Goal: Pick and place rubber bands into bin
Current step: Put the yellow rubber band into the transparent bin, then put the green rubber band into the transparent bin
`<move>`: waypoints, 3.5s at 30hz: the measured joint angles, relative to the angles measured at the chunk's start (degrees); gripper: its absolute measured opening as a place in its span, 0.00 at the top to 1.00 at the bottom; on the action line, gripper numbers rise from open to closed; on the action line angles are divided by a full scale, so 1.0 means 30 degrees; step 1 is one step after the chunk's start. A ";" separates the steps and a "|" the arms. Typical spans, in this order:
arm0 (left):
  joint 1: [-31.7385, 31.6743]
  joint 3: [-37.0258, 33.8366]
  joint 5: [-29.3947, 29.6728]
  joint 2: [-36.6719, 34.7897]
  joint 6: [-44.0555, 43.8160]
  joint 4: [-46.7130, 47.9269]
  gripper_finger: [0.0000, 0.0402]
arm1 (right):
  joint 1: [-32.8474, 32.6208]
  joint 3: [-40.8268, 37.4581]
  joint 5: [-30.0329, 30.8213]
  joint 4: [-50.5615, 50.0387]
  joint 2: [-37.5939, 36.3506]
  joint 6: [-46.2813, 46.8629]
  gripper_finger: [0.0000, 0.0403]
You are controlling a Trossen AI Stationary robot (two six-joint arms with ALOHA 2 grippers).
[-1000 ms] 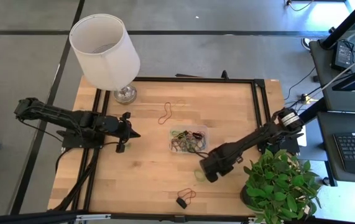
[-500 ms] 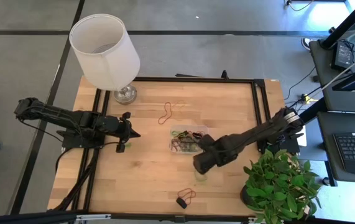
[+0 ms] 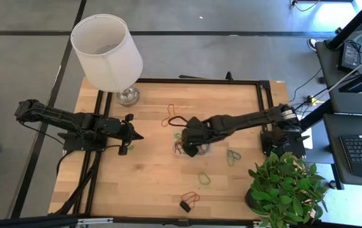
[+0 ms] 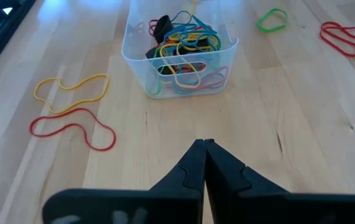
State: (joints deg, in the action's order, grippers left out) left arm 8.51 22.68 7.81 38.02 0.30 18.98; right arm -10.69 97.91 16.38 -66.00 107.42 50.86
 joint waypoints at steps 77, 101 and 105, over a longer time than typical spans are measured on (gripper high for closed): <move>0.0009 0.1304 -0.1000 0.6297 -0.7655 0.6009 0.50 | -0.2020 -2.2207 -0.0822 1.3224 -1.7130 0.2145 0.81; 0.2777 0.5394 0.0174 1.3627 -0.8560 0.7388 0.99 | -0.2019 -2.2214 -0.0814 1.3226 -1.7130 -0.1629 0.81; 0.2689 0.8486 0.1644 1.3667 -0.7969 0.8615 0.99 | -0.2015 -2.2214 -0.0814 1.3232 -1.7124 -0.1629 0.81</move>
State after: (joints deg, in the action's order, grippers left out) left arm 16.58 48.14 12.75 79.02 -23.61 44.83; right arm -16.74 31.27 13.93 -26.30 56.05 45.98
